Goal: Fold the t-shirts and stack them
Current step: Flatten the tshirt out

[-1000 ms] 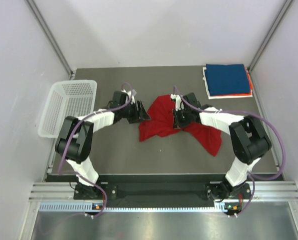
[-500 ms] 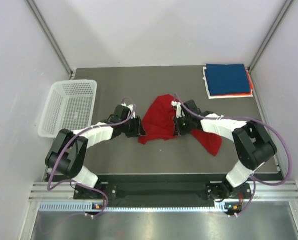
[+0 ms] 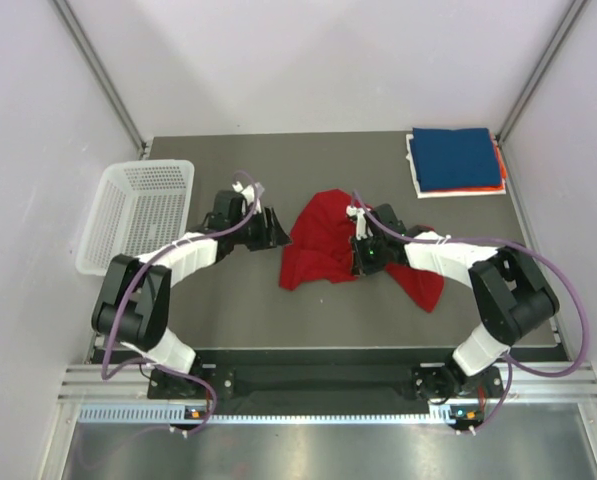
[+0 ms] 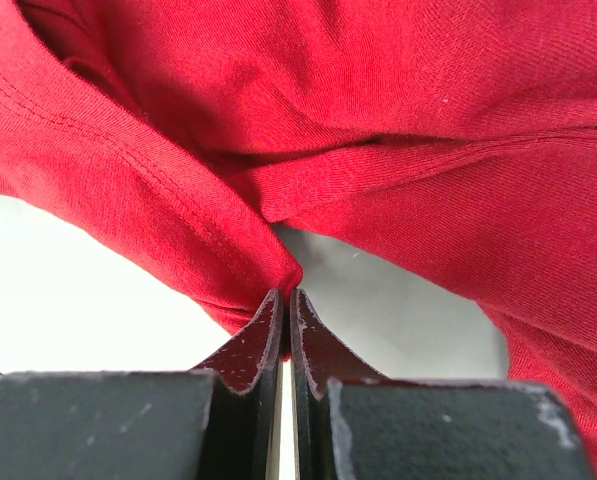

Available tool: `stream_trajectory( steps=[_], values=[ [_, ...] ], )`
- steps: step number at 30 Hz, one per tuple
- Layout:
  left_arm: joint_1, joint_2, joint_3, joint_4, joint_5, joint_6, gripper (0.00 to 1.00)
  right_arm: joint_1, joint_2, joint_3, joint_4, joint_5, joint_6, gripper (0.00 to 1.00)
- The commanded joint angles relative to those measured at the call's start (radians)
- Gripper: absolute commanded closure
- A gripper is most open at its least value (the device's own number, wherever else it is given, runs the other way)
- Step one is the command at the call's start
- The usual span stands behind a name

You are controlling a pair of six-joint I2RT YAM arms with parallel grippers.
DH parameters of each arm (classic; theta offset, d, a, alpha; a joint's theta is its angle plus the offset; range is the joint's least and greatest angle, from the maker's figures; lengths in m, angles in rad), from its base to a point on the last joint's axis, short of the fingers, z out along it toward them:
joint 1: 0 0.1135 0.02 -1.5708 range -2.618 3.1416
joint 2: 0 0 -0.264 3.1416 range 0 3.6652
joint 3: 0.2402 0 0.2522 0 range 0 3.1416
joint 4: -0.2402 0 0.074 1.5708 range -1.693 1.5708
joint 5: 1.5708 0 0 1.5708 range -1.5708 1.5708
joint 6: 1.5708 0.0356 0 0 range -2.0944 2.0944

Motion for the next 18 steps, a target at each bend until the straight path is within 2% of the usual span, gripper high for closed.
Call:
stream_trajectory(
  steps=[1, 10, 18],
  values=[
    [-0.039, 0.058, 0.052, 0.104, 0.138, 0.042, 0.43, 0.009, -0.044, -0.009, 0.029, 0.013, -0.008, 1.0],
    [-0.071, 0.182, 0.152, 0.069, 0.144, 0.08, 0.46, 0.009, -0.052, -0.009, 0.032, 0.007, -0.011, 1.0],
    [-0.089, 0.221, 0.164, 0.068, 0.156, 0.098, 0.48, 0.009, -0.061, -0.009, 0.031, 0.006, -0.012, 1.0]
  ],
)
